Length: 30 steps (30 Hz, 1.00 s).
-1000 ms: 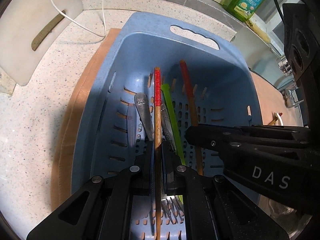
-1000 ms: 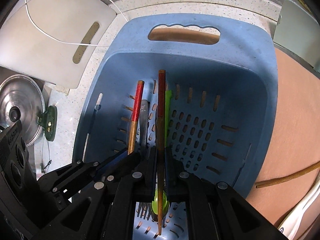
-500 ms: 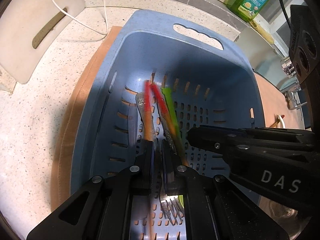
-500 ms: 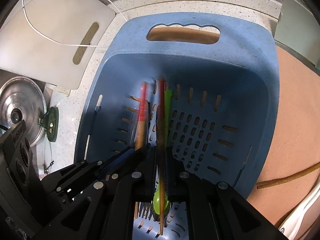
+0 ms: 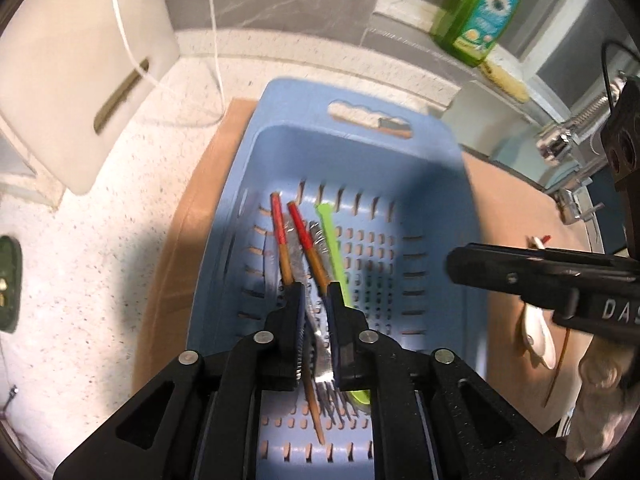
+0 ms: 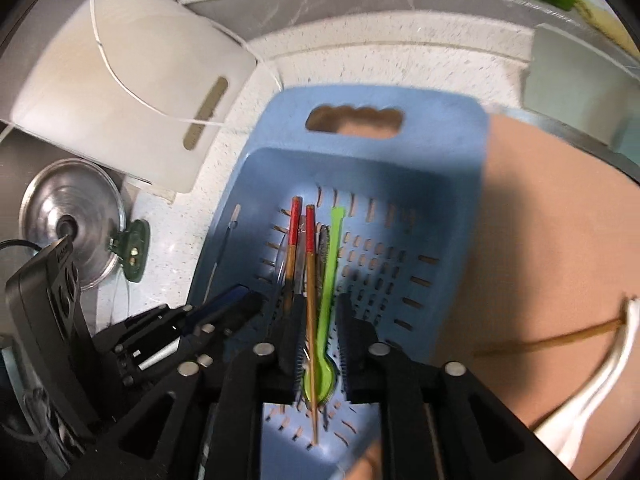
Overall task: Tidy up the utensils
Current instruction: 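Move both tools back over the white ceramic spoons on the mat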
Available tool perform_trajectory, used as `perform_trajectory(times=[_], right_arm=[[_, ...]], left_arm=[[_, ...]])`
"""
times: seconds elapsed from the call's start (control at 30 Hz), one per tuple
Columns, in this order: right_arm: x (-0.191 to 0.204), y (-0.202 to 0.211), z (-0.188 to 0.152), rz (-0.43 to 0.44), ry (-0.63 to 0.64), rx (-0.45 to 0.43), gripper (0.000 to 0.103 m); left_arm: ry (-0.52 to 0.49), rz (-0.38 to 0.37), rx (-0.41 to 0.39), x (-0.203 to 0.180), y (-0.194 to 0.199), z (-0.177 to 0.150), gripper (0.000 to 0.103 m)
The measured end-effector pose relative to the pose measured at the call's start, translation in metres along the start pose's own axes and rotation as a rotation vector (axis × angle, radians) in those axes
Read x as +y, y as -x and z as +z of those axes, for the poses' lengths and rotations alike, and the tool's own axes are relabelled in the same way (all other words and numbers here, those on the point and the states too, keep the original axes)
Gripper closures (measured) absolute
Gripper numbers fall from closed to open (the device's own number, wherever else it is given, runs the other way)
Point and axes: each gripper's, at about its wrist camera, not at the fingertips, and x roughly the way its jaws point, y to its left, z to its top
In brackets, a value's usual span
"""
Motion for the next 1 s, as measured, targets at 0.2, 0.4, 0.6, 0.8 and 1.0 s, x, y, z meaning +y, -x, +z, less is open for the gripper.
perform_trajectory(times=[0.2,0.4,0.6,0.8,1.0], right_arm=[[-0.039,0.050,-0.023,-0.017,-0.024,-0.092,0.079],[-0.092,0.102,-0.050,-0.065,-0.063,-0.191,0.067],[-0.141,0.151,-0.081,-0.119,-0.086,-0.305,0.058],[-0.180,0.178,-0.108,-0.150,-0.133,-0.390,0.037],[-0.214,0.185,-0.131,-0.141,-0.224,-0.372,0.037]], left_arm=[[-0.069,-0.021,-0.046,-0.026,0.023,0.004,0.088],[-0.146,-0.068,-0.062,-0.068,0.029,0.006,0.088],[-0.254,-0.145,-0.036,-0.122,0.025,-0.005,0.088],[-0.378,-0.241,0.032,-0.185,0.004,-0.022,0.088],[-0.484,-0.307,0.129,-0.241,-0.029,-0.037,0.088]])
